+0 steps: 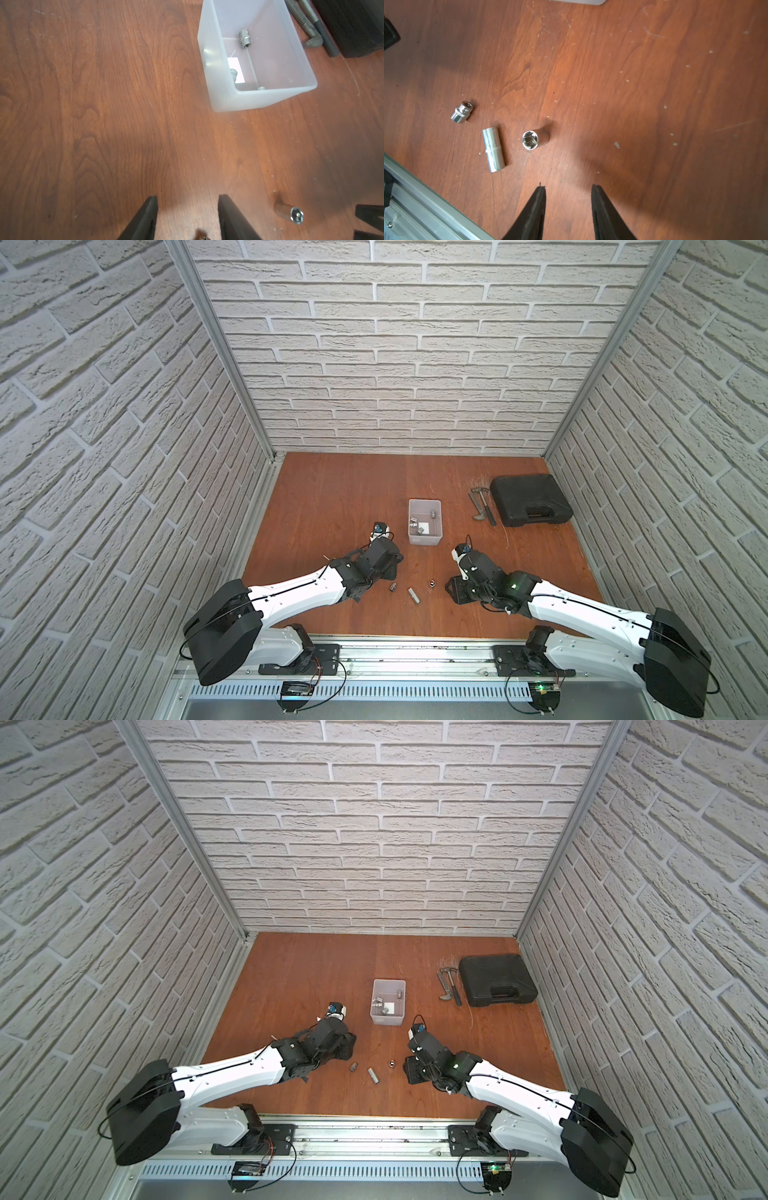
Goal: Put the socket on the desktop into the storage box
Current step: Pick up the socket head at the center of the board.
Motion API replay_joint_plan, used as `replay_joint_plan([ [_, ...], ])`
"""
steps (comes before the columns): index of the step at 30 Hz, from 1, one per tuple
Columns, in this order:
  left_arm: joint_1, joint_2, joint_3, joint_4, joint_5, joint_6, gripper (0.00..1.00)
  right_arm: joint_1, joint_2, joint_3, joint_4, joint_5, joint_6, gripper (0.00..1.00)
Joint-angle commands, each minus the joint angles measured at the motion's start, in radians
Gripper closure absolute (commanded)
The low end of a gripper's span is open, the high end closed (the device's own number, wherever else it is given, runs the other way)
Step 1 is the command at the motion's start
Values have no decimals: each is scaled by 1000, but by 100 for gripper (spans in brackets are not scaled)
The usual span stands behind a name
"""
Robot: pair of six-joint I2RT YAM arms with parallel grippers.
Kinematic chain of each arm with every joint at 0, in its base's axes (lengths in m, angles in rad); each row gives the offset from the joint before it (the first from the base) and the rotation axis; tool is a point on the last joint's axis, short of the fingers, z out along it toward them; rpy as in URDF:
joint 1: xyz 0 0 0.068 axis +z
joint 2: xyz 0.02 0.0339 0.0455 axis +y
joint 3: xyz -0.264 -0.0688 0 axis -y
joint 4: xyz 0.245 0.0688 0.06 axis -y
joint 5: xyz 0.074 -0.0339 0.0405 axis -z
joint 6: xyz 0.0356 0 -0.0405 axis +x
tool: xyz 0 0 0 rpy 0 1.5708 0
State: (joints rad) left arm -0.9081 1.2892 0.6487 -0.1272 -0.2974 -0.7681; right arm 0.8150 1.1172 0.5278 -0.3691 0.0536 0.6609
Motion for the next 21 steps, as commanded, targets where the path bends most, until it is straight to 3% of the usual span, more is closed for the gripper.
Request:
replay_joint_plan([
  [1, 5, 11, 12, 37, 6, -11, 48, 50, 54, 65, 46, 73, 20, 58],
  [10, 6, 0, -4, 41, -2, -10, 48, 75, 186, 151, 31, 161, 44, 55],
  [21, 13, -21, -32, 49, -9, -13, 47, 91, 334, 217, 78, 129, 45, 57],
])
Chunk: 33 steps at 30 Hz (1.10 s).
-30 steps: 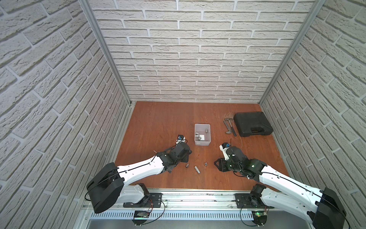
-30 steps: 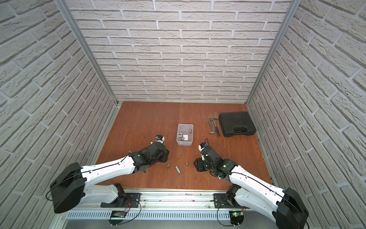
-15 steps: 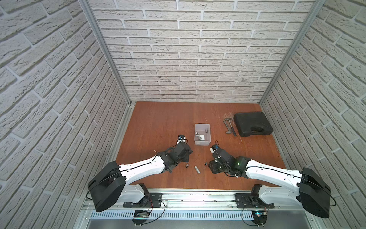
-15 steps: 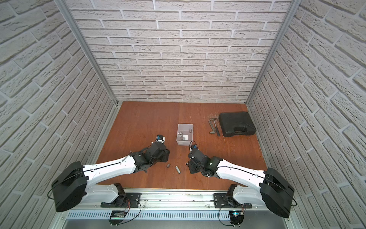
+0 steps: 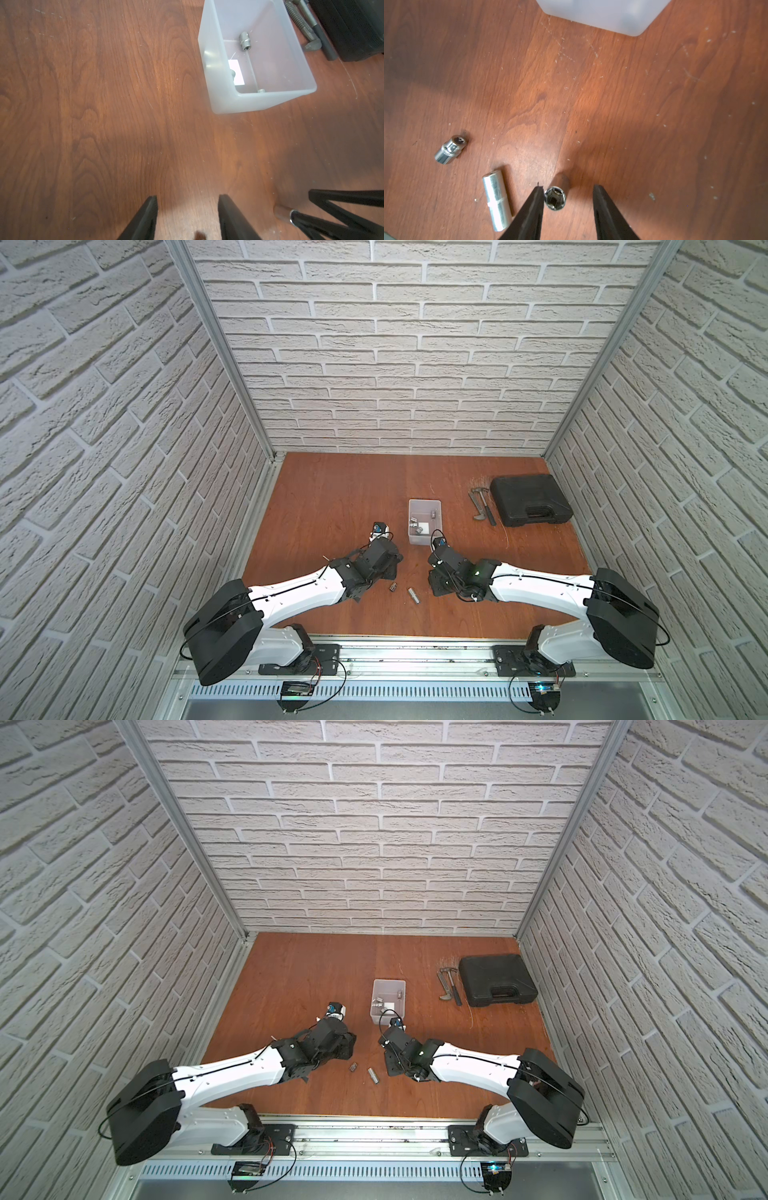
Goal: Put the socket on the desktop into the storage box
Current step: Pick up the socket head at the center of the board.
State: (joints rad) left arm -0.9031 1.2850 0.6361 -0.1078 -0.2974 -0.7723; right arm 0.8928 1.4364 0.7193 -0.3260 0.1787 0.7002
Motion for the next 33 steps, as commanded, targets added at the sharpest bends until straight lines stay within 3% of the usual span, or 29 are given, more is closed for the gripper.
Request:
replay_joint_plan([
  [1, 10, -14, -22, 32, -8, -9, 47, 15, 25, 28, 36, 4, 7, 58],
  [33, 22, -4, -34, 54, 13, -13, 47, 48, 77, 40, -1, 47, 31, 68],
])
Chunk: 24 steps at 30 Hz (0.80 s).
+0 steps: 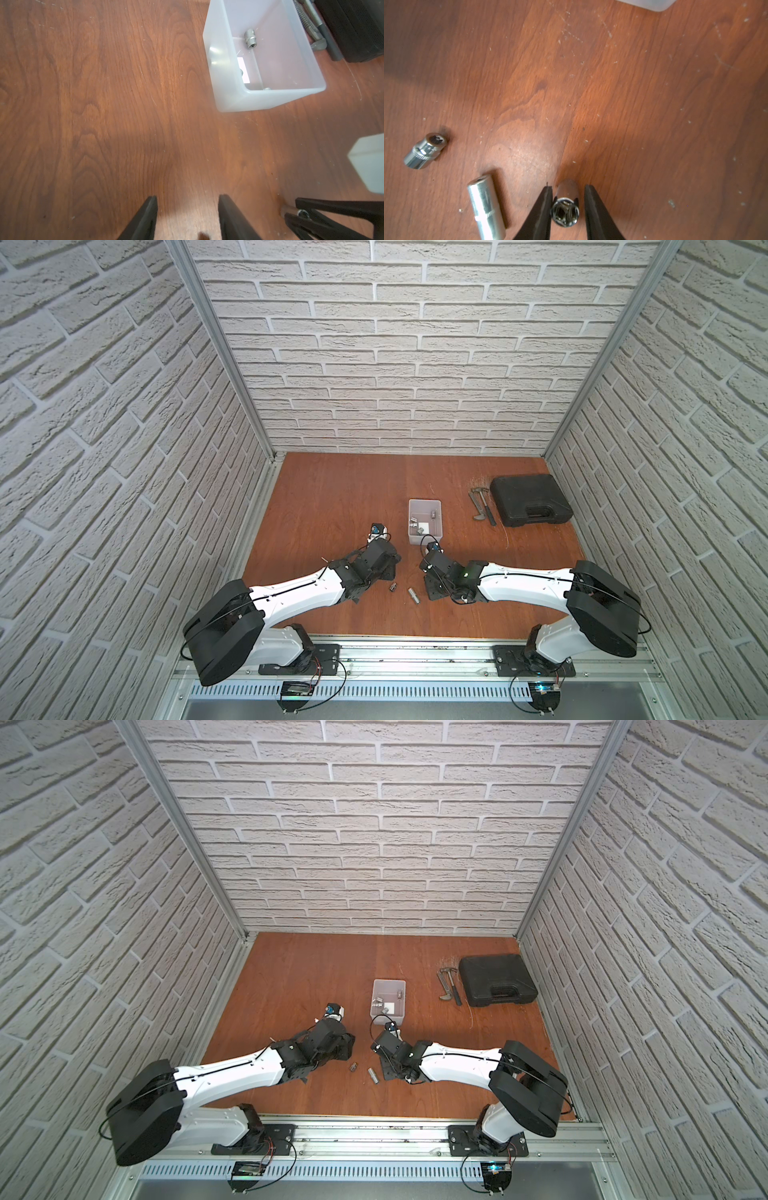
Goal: Put the socket on the desktop into the storage box
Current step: Pick up the socket head at the center of the board.
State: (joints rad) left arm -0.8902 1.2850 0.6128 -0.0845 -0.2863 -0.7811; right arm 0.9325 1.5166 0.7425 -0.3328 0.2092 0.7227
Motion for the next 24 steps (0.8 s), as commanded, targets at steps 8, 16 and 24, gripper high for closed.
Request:
replay_joint_plan([
  [8, 10, 2, -10, 34, 8, -6, 47, 9, -10, 14, 6, 15, 5, 79],
  [16, 10, 3, -10, 34, 8, -7, 47, 9, -32, 14, 0, 15, 4, 90],
  [24, 9, 3, -7, 35, 12, -7, 47, 9, -82, -1, 14, 9, -2, 97],
])
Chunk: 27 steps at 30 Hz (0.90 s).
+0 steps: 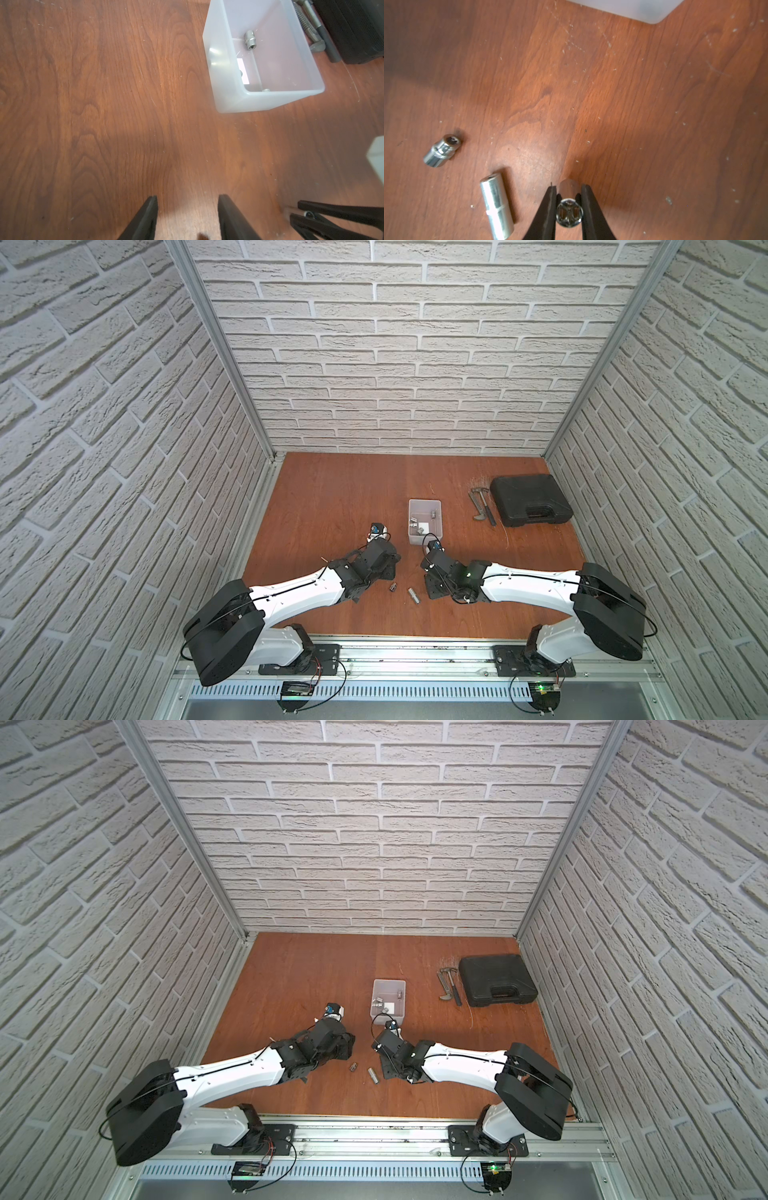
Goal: Put the socket on the desktop into the storage box
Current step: Pick up the socket head at the center of the board.
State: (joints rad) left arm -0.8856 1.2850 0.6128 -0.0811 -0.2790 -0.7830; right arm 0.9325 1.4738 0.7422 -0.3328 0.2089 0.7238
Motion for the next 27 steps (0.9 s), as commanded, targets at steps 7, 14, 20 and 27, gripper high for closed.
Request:
replay_joint_plan([
  [7, 5, 2, 0, 25, 11, -5, 48, 6, -125, -24, 29, 12, -7, 98],
  [14, 6, -7, 5, 12, 8, -4, 47, -28, -201, -39, 34, -2, 1, 98],
  [20, 7, -8, 8, 8, 8, -2, 47, -95, -267, -85, 106, -111, 18, 98],
  [27, 7, -9, 7, 7, 11, -1, 47, -170, -320, -86, 109, -185, 3, 98],
])
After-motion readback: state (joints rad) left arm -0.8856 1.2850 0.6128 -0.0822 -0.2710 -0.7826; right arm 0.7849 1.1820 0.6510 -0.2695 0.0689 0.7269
